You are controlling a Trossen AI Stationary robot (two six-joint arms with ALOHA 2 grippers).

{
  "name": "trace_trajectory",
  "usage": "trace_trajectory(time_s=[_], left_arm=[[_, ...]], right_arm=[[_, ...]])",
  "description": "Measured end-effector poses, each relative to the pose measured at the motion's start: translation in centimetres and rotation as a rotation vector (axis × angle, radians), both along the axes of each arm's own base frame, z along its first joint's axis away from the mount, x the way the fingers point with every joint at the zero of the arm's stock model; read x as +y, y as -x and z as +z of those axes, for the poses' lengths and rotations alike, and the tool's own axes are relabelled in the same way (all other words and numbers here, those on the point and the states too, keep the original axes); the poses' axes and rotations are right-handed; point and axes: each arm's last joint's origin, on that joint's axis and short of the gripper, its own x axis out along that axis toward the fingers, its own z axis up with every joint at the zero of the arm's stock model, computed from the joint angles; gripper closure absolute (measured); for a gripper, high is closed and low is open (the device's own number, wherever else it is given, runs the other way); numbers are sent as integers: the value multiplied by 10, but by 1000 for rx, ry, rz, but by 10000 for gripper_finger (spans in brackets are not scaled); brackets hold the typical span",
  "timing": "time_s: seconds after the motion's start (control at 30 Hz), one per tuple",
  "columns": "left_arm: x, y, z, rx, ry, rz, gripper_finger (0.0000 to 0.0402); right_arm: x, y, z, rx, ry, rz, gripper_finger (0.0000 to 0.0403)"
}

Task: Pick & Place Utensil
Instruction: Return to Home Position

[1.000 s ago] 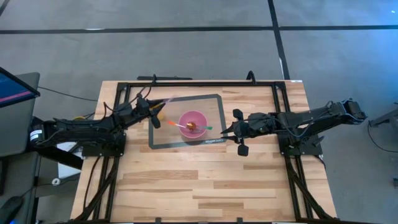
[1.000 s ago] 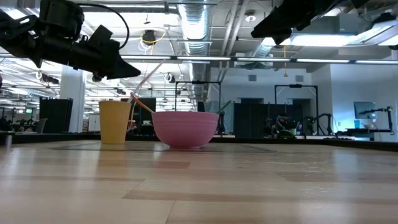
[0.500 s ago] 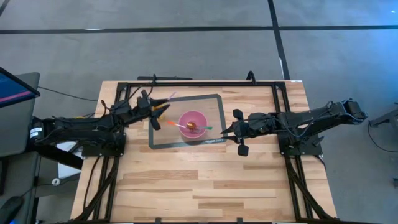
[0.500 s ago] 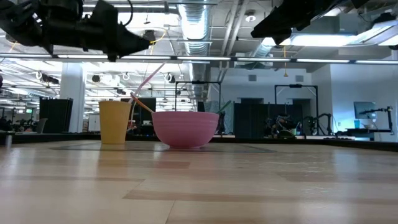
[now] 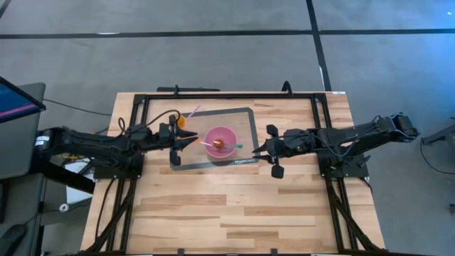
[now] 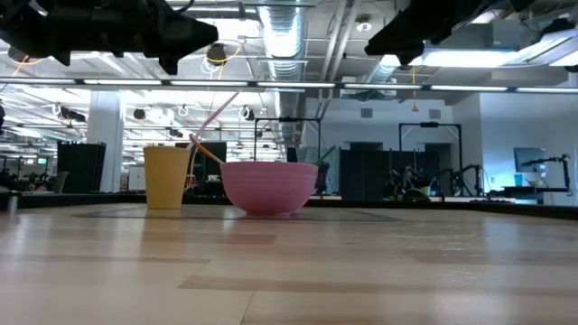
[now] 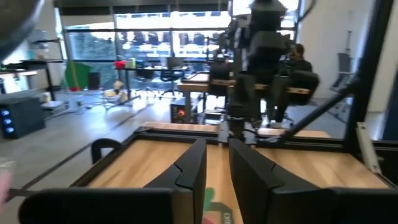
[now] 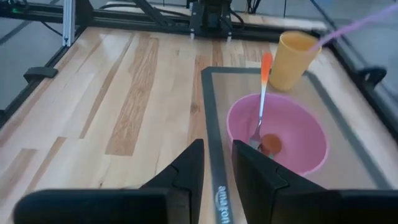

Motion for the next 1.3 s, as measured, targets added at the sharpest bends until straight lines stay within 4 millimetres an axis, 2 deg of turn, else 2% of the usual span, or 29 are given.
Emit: trace_trajectory(time_s=[0.13,0.37,0.5,0.63,0.8,0.97,1.13,1.3], left_arm=[[-4,0,0,0,-2,-26,345],[-4,2,2,-11,-2,-15,361],[-4,8,7,-52,-3,-14,370],[-5,17,13,-89,-31,-4,381],[-3,27,11,-37,-36,59,396],[-1,38,6,28,15,114,395],[-2,49,10,-24,36,113,395],[-2,59,10,-27,34,115,395]], right_arm=[[0,0,-1,11,-59,-32,326],[-3,-1,5,-15,32,4,326],[-3,-1,26,-70,-41,-30,326],[-6,9,55,-89,-92,-57,326],[-7,25,71,-138,-138,-70,326],[-6,35,79,-178,-145,-57,326],[-5,47,87,-218,-166,-50,326],[-6,60,72,-209,-142,-78,326]])
